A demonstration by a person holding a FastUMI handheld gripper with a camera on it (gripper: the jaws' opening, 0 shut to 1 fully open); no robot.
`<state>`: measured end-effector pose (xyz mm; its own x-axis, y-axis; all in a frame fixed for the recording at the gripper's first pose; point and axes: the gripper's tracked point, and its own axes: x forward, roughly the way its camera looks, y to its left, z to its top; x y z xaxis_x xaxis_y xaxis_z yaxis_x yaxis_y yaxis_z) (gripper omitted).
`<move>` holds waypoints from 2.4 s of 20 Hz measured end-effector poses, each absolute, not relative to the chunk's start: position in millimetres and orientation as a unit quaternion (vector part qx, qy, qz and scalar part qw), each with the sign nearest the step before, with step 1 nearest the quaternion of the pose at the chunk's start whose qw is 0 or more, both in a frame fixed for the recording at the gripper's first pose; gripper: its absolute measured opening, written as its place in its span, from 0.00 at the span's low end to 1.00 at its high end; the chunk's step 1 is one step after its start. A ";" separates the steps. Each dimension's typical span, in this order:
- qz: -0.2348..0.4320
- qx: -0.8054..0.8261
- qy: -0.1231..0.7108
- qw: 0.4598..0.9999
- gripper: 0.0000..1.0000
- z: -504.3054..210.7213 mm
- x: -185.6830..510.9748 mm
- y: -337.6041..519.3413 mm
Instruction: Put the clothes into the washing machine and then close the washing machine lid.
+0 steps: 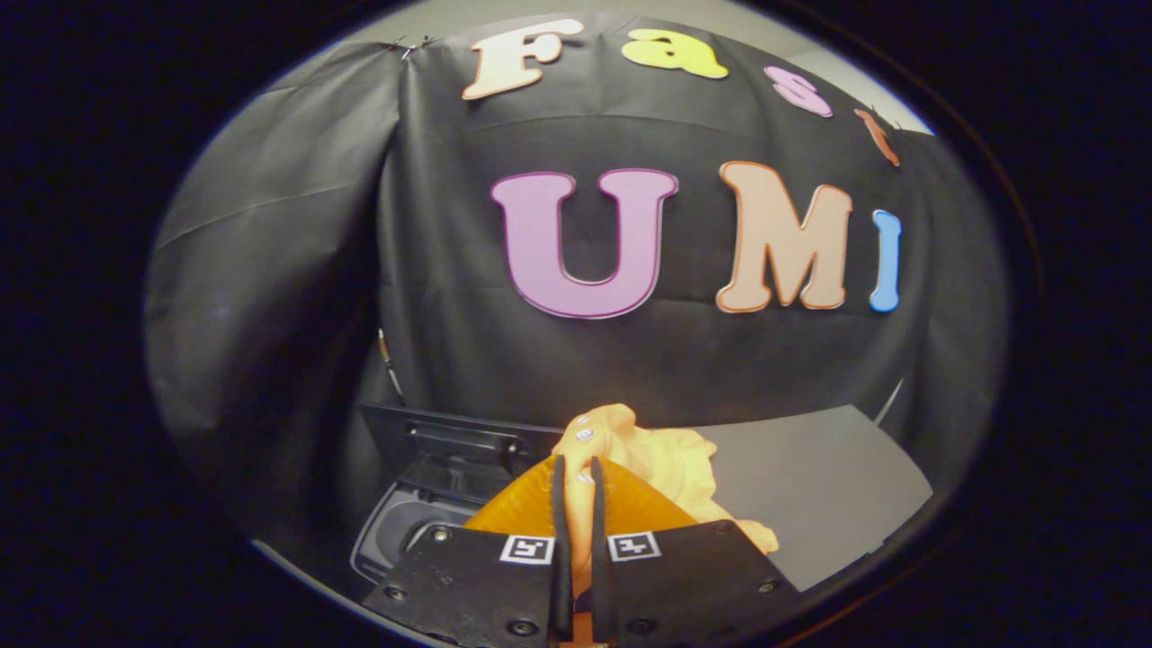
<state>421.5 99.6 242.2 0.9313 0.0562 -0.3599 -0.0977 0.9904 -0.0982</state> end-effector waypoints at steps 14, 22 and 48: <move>0.132 -0.047 0.239 0.961 0.08 149.9 447.4 218.6; 0.144 -0.056 0.257 0.954 0.08 108.3 460.7 244.5; 0.052 -0.101 0.145 0.983 0.97 161.5 521.5 218.2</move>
